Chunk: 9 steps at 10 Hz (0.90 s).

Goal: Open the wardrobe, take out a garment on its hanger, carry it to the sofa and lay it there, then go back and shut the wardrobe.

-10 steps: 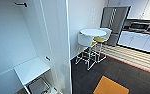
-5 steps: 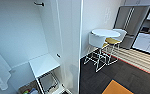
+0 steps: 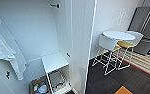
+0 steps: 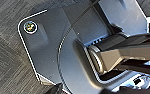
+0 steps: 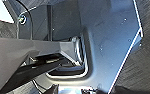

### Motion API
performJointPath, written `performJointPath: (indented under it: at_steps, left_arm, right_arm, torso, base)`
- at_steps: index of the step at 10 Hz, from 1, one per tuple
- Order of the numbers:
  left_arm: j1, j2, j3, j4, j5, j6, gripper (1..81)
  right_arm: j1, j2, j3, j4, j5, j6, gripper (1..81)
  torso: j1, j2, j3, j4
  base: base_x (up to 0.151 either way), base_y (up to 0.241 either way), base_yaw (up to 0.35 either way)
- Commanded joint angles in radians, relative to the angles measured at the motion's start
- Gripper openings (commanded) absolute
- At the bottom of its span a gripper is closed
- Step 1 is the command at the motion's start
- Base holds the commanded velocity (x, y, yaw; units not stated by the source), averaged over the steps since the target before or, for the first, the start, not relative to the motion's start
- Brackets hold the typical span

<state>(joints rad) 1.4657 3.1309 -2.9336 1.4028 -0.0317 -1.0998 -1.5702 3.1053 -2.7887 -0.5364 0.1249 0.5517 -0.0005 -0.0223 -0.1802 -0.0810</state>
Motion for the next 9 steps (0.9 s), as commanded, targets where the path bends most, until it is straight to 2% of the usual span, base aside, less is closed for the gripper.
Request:
performJointPath:
  at_steps: [1,9]
  left_arm:
    - [-0.032,0.005,-0.004,0.010,0.046,0.005,81.1]
    - [-0.032,0.012,-0.001,0.022,0.059,0.005,81.1]
  right_arm:
    - [0.021,0.005,0.002,-0.007,-0.048,0.001,81.1]
    - [0.028,0.006,0.000,-0.008,-0.050,-0.001,81.1]
  torso:
    - [0.001,0.000,0.000,0.000]
    - [0.001,0.000,0.000,0.000]
  base:
    - [0.000,0.000,0.307]
    - [0.000,0.000,0.310]
